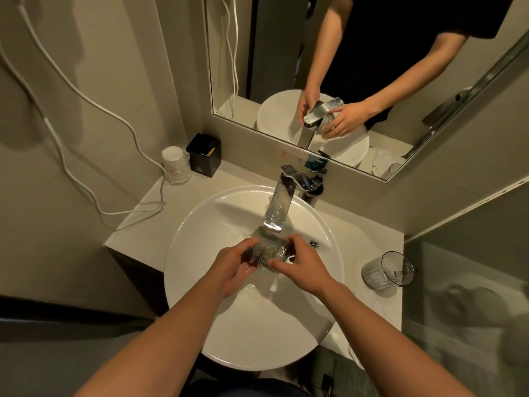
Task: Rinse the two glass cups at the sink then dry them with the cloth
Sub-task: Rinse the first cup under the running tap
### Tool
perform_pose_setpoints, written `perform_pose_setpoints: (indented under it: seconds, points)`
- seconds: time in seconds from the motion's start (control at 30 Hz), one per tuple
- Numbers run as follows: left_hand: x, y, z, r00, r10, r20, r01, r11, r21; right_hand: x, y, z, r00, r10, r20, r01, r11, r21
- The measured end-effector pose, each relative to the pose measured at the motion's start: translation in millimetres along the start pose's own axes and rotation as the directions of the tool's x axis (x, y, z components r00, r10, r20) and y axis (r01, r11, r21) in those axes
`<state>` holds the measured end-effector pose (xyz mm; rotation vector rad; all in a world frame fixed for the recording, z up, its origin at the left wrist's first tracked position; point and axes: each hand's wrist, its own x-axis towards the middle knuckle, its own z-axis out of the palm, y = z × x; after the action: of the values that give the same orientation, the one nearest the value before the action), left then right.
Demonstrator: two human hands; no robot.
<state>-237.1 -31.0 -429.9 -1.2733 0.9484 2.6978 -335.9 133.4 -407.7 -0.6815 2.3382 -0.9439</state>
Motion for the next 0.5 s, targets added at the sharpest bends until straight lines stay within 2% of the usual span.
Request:
perform_pose_setpoints:
  seconds: [0.17,0.37,0.5]
  points:
    - [-1,0,7,0.999,0.032,-0.022,-0.031,0.999,0.041,1,-1,-6,0.998,0.015,0.055,-0.017,0.999,0.035]
    - [-5,0,13,0.997,0.051,-0.055,-0.047,0.996,0.079,0,-3,-7,0.991,-0.125,0.045,0.13,0.985,-0.117]
    - [-6,2,13,0.997,0.053,-0.054,-0.041,0.979,0.2,0,-3,-8,0.987,-0.161,0.029,0.164,0.97,-0.182]
